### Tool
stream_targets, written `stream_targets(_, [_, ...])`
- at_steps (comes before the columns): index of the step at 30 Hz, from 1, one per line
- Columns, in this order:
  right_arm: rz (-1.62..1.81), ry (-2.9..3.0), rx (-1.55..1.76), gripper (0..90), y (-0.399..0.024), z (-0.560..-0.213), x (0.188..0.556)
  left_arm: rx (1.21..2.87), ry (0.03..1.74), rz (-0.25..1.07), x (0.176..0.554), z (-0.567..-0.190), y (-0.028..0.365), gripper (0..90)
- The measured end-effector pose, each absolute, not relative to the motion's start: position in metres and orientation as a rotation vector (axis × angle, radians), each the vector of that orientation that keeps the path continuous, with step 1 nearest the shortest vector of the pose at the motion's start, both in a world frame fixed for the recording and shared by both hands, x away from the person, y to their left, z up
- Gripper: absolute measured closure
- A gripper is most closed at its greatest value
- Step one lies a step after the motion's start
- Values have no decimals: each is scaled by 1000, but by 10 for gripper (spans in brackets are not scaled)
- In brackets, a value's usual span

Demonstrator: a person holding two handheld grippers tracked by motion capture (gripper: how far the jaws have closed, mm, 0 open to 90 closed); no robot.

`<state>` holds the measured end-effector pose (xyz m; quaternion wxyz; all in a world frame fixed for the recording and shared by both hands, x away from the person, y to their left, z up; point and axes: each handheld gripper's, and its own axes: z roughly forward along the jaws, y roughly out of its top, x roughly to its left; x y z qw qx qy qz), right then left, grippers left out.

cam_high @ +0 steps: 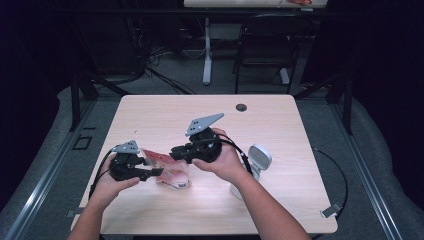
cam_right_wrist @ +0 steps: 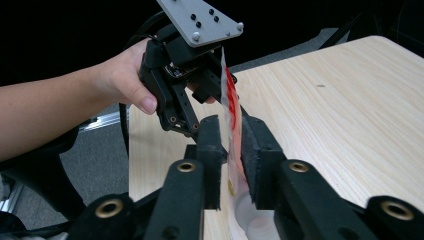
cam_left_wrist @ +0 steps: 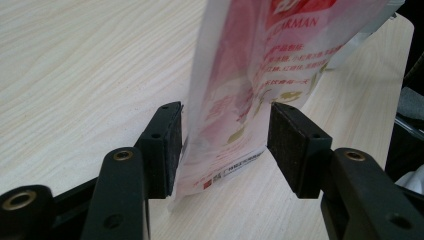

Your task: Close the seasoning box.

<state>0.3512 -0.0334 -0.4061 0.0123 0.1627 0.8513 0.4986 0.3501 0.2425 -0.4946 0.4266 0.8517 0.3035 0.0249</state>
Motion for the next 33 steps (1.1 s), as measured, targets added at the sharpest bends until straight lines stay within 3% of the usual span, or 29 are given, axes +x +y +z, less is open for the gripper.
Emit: stream_targets(33, [1456, 2343, 744, 462, -80, -398, 334, 2049, 873, 171, 345, -474, 291, 469])
